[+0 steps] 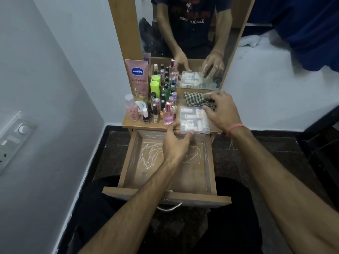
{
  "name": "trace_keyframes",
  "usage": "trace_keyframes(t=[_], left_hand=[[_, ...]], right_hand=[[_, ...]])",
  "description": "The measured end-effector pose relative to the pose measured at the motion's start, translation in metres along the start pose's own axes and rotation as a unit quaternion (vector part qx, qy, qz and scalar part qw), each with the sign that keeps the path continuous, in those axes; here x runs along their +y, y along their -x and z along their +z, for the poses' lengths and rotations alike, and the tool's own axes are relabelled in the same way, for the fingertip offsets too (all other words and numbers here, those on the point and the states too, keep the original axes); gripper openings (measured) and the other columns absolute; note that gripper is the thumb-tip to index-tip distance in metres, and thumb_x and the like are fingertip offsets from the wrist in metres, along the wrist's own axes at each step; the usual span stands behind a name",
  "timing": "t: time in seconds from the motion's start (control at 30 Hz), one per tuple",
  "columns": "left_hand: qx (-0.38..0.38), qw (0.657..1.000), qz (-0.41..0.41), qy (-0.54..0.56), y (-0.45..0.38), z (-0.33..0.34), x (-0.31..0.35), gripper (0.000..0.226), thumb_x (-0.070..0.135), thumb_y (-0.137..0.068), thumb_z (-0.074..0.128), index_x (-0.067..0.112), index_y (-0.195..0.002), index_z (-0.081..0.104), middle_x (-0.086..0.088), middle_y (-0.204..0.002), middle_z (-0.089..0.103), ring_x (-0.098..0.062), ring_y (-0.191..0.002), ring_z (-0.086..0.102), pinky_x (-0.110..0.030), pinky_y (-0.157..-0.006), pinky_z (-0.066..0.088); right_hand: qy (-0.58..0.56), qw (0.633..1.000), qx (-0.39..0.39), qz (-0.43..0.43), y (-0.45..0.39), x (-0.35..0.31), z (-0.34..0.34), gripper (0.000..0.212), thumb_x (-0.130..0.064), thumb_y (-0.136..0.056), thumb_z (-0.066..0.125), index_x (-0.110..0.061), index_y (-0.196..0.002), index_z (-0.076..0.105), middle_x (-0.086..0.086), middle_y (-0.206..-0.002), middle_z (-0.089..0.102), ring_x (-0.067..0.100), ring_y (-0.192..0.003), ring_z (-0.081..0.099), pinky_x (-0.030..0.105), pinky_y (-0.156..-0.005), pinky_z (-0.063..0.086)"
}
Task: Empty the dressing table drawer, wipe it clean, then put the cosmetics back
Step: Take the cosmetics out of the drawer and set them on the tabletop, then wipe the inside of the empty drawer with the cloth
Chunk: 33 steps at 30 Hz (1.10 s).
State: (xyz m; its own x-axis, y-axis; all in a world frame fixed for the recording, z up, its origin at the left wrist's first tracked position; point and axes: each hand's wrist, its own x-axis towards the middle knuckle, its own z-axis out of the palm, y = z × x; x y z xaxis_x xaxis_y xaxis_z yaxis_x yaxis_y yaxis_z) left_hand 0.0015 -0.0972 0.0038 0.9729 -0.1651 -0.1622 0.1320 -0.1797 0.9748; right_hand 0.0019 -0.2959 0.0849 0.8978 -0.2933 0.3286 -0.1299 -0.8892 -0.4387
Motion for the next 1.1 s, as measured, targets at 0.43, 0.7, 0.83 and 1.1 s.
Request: trace_keyframes(t=[0.43,0.7,0.83,1.1], left_hand=[[0.023,0.999,0.011,-0.040,0.002,0.005,0.004,0.067,0.070,-0.072,0.088,0.058,-0.126,0.051,0.019,-0.093,0.072,-0.017,-0.083,0.079,-0.054,-0.076,0.068],[0.057,0.996,0.036,-0.054,0.011,0.008,0.012,0.072,0.061,-0.077,0.093,0.038,-0.128,0.048,0.013,-0.093,0.074,-0.007,-0.090,0.073,-0.041,-0.087,0.063],[0.079,0.996,0.032,-0.039,0.033,0.004,0.005,0.067,0.043,-0.078,0.099,0.029,-0.117,0.047,0.012,-0.098,0.070,0.002,-0.095,0.067,-0.031,-0.088,0.056],[-0.153,0.981,-0.058,0.099,0.058,-0.030,0.003,0.039,0.061,-0.099,0.075,0.025,-0.115,0.080,0.004,-0.110,0.083,-0.016,-0.105,0.079,-0.038,-0.099,0.063]], right_hand=[[0.195,0.980,0.048,0.019,-0.041,0.009,0.004,0.021,-0.020,-0.104,0.060,-0.007,-0.119,0.067,0.017,-0.119,0.063,0.038,-0.112,0.056,0.048,-0.082,0.053],[-0.110,0.941,0.290,0.135,0.034,0.017,-0.057,0.023,-0.032,-0.109,0.042,-0.010,-0.114,0.047,0.018,-0.124,0.052,0.023,-0.111,0.053,0.038,-0.094,0.051],[-0.250,0.903,0.273,0.218,0.096,-0.021,-0.053,0.021,-0.029,-0.112,0.041,-0.010,-0.117,0.046,-0.003,-0.098,0.056,-0.007,-0.079,0.054,0.026,-0.073,0.047],[-0.266,0.946,-0.005,0.186,0.167,-0.075,0.032,0.013,-0.026,-0.115,0.045,-0.019,-0.111,0.055,-0.005,-0.093,0.069,-0.003,-0.079,0.069,0.024,-0.071,0.056]])
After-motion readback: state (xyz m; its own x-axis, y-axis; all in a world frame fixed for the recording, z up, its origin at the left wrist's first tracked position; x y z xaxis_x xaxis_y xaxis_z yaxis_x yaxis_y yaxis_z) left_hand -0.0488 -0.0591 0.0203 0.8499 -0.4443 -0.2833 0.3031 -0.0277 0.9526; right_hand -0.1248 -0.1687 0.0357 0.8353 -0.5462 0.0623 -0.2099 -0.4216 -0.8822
